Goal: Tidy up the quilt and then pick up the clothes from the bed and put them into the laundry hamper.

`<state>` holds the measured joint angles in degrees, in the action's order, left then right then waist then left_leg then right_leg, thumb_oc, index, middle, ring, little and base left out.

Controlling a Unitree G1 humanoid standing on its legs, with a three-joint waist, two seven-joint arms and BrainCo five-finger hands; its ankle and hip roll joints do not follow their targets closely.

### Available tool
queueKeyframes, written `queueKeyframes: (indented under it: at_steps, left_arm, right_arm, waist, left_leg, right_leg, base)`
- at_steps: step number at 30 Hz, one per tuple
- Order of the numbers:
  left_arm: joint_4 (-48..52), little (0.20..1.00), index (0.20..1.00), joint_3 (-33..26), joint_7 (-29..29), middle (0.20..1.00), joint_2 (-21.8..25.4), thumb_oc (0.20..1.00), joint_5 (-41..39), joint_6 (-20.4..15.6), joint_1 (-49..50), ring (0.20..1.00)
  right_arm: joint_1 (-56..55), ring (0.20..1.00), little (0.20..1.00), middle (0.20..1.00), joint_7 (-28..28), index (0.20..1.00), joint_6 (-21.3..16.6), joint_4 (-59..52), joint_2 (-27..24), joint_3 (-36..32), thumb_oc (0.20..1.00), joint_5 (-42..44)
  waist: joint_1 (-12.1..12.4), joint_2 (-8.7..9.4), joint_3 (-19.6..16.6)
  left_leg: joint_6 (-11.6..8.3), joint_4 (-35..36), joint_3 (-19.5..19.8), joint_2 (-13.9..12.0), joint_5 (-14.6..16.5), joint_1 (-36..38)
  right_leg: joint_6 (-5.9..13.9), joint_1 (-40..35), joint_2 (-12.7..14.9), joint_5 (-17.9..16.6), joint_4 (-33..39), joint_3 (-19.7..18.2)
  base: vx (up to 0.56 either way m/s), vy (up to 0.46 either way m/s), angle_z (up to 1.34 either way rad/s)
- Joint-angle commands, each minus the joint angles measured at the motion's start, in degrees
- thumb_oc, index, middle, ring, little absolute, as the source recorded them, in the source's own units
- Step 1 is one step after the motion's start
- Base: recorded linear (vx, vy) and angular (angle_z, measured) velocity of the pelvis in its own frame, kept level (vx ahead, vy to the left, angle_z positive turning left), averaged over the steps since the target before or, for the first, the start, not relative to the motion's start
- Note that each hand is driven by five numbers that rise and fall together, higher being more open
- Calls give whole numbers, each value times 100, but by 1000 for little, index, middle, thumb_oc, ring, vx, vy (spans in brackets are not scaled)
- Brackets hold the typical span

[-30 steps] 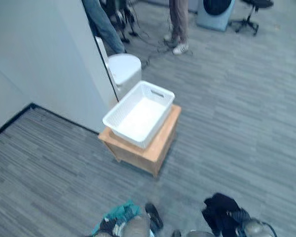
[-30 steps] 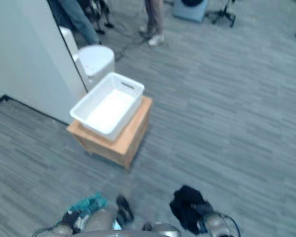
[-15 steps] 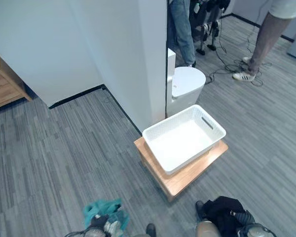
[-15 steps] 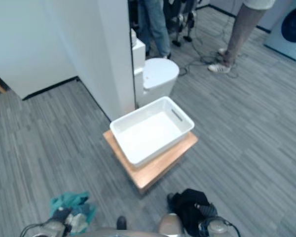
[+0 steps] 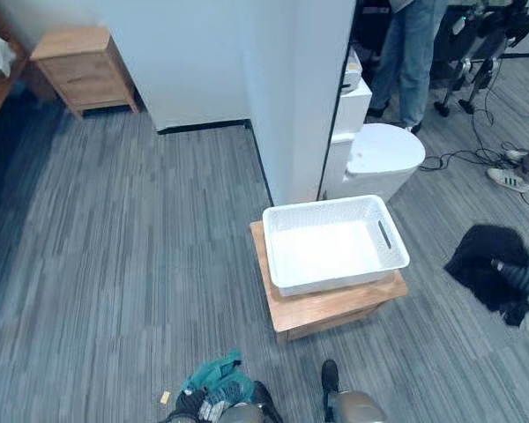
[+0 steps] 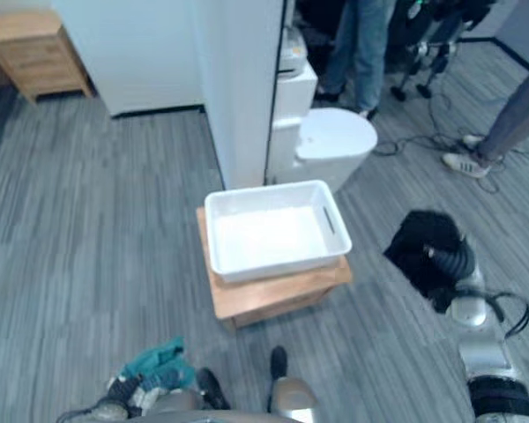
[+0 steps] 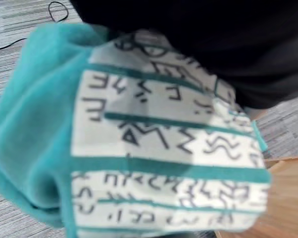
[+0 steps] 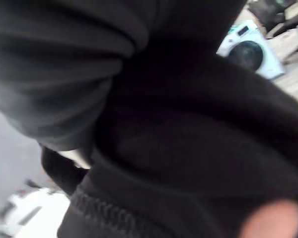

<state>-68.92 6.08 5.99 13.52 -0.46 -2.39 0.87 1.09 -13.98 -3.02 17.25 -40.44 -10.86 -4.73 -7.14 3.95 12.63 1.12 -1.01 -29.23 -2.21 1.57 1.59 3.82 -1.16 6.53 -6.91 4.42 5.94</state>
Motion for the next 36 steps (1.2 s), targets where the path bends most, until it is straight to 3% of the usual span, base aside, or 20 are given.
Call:
queueKeyframes:
  at_steps: [1, 7, 14, 17, 20, 21, 23, 24, 26, 29, 30, 34, 35, 36]
  left_arm:
    - [-89, 200, 200, 129, -36, 200, 291, 200, 272, -104, -151, 200]
    - [-162, 200, 200, 60, 23, 200, 274, 200, 228, -88, -37, 200]
    - [153, 200, 200, -6, 102, 200, 284, 200, -174, -277, 28, 200]
    - [592, 200, 200, 35, 109, 200, 318, 200, -337, -423, -6, 200]
    - [2326, 200, 200, 203, 123, 200, 502, 200, -924, -814, -16, 200]
    - [3285, 200, 200, 311, 104, 200, 689, 200, -1046, -987, -57, 200]
    - [4355, 200, 200, 358, 40, 200, 961, 200, -1173, -1205, -161, 200]
    - [5262, 200, 200, 285, 54, 200, 1315, 200, -983, -1415, -297, 200]
    - [5848, 200, 200, 157, 150, 200, 1501, 200, -815, -1527, -479, 200]
    - [6155, 200, 200, 154, 194, 200, 1514, 200, -676, -1573, -791, 200]
    - [6197, 200, 200, 228, 209, 200, 1494, 200, -523, -1534, -947, 200]
    - [6024, 200, 200, 490, 292, 200, 1422, 200, -250, -1421, -1326, 200]
    - [5653, 200, 200, 709, 396, 200, 1364, 200, 34, -1273, -1671, 200]
    - [5635, 200, 200, 725, 402, 200, 1359, 200, 37, -1281, -1693, 200]
  right_arm:
    - [738, 200, 200, 200, -142, 200, -429, -629, -519, 117, 200, -213]
    - [1356, 200, 200, 200, -73, 200, -528, -1059, -709, 485, 200, -273]
    - [2137, 200, 200, 200, 287, 200, -627, -972, -856, 1421, 200, -162]
    - [2249, 200, 200, 200, 373, 200, -599, -814, -848, 1676, 200, -211]
    - [2503, 200, 200, 200, 580, 200, -538, -389, -637, 2319, 200, -268]
    - [2639, 1000, 1000, 1000, 594, 1000, -473, 19, -500, 2593, 1000, -409]
    - [2743, 1000, 1000, 1000, 487, 1000, -346, 644, -290, 2797, 1000, -656]
    - [2744, 1000, 1000, 1000, 393, 1000, -239, 1039, -188, 2873, 1000, -1129]
    - [2514, 1000, 1000, 1000, 162, 1000, -235, 926, -217, 2802, 1000, -1892]
    - [1398, 1000, 1000, 1000, -106, 1000, -357, 244, -476, 2477, 1000, -3100]
    - [756, 1000, 1000, 1000, -127, 1000, -451, -114, -479, 2246, 1000, -3334]
    - [-60, 1000, 1000, 1000, -182, 1000, -540, -521, -392, 1910, 1000, -3418]
    - [-466, 1000, 1000, 1000, -200, 1000, -543, -657, -314, 1707, 1000, -3333]
    - [-482, 1000, 1000, 1000, -192, 1000, -541, -673, -312, 1683, 1000, -3334]
  waist:
    - [166, 14, -252]
    - [347, 38, -276]
    - [598, -10, -235]
    - [645, -53, -204]
    - [771, -174, -110]
    - [832, -234, -62]
    - [885, -309, -52]
    - [879, -403, -85]
    - [783, -450, -114]
    - [492, -480, -188]
    - [284, -491, -210]
    - [-41, -502, -227]
    - [-309, -514, -194]
    - [-276, -518, -207]
  left_leg:
    - [-464, 392, 679, -335, 71, 452]
    - [-515, 564, 701, -384, -60, 585]
    - [-590, 601, 882, -419, -155, 557]
    - [-601, 601, 933, -417, -170, 518]
    - [-624, 601, 1062, -394, -232, 414]
    - [-643, 601, 1127, -393, -248, 377]
    - [-668, 601, 1177, -386, -291, 324]
    - [-697, 601, 1203, -389, -294, 301]
    - [-721, 601, 1174, -408, -278, 377]
    - [-739, 601, 1047, -456, -236, 500]
    - [-740, 601, 949, -470, -192, 598]
    - [-733, 601, 742, -477, -154, 681]
    - [-719, 601, 569, -477, -143, 720]
    - [-721, 601, 547, -484, -169, 692]
  right_leg:
    - [547, -19, 91, 793, -508, -260]
    - [527, -125, 77, 782, -404, -165]
    - [514, -218, 84, 814, -366, 47]
    - [511, -221, 104, 816, -345, 119]
    - [511, -258, 146, 777, -217, 260]
    - [519, -292, 162, 765, -168, 336]
    - [514, -337, 169, 731, -86, 418]
    - [519, -392, 174, 708, 7, 475]
    - [518, -472, 162, 731, 32, 462]
    - [515, -508, 126, 757, 33, 348]
    - [530, -520, 107, 783, 23, 255]
    - [551, -453, 72, 763, 15, 60]
    - [576, -347, 47, 719, -2, -131]
    - [564, -309, 38, 689, 2, -153]
  base:
    - [4, 1, 16]
    - [3, -13, 7]
    - [9, -33, 14]
    - [0, -24, 13]
    - [-45, -61, 20]
    - [-50, -68, 32]
    - [-31, -64, 45]
    - [3, -46, 28]
    - [17, -40, 2]
    - [54, -36, 0]
    - [55, -36, -12]
    - [27, -7, -49]
    - [7, 0, -44]
    - [-30, 31, -44]
